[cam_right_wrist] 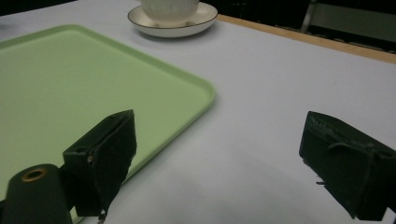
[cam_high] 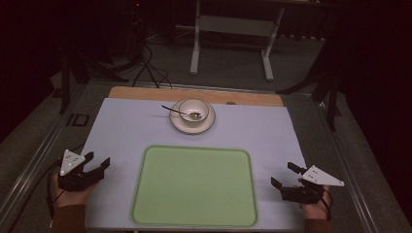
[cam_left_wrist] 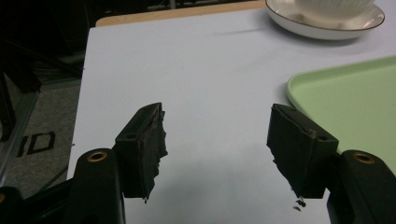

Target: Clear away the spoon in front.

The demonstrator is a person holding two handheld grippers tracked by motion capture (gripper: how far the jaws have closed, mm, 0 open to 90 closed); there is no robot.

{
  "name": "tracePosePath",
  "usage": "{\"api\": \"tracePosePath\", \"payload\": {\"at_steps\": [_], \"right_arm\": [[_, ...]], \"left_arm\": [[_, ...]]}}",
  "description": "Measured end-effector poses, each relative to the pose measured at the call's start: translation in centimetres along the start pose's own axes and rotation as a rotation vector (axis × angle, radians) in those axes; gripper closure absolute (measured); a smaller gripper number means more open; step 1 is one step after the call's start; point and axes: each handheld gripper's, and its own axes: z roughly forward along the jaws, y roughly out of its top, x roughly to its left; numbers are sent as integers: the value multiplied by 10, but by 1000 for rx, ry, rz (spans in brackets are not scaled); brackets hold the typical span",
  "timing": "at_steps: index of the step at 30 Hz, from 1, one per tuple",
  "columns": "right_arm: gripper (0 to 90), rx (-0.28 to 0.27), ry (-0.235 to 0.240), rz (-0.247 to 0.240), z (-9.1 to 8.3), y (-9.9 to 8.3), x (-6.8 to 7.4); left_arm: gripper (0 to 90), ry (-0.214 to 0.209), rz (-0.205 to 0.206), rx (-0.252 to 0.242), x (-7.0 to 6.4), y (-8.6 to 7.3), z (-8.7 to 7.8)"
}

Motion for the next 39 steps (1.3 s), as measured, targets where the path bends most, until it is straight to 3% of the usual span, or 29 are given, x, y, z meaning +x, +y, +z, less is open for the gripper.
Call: {"api": "tracePosePath", "payload": {"at_steps": [11, 20, 39], "right_arm": [[108, -17, -17, -8, -2, -2, -2], [109, -30, -21, -3, -3, -2, -3], [109, -38, -20, 3, -4, -3, -4]], "left_arm": [[359, 11, -11, 4, -1, 1, 0], [367, -4, -35, -26, -6, 15, -4], [368, -92, -8, -54, -28, 49, 13]]}}
